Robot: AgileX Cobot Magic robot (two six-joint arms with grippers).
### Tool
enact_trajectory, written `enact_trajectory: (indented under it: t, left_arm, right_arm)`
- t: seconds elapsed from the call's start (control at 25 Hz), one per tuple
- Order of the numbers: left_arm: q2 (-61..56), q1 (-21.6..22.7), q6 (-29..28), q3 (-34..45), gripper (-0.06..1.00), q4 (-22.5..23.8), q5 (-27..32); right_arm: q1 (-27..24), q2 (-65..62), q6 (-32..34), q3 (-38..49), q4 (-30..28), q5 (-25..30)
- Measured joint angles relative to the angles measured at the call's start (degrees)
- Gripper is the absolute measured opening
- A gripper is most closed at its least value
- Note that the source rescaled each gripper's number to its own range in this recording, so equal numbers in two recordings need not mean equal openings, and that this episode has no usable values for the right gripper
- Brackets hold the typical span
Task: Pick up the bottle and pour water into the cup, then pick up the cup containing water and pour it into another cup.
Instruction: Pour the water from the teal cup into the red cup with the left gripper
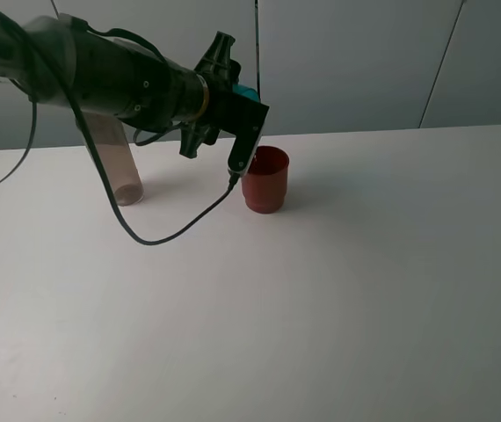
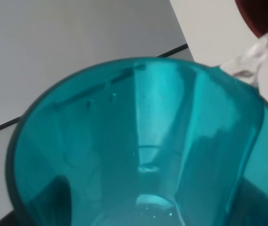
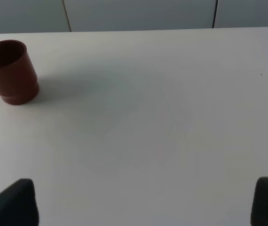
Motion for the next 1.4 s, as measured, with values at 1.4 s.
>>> enact_trajectory:
  t: [1.4]
  left_arm:
    - [0.00, -2.88, 2.55, -0.04, 0.20, 0.00, 4.63]
  right_arm:
    - [0.00, 0.00, 0.00, 0.00, 0.00, 0.00]
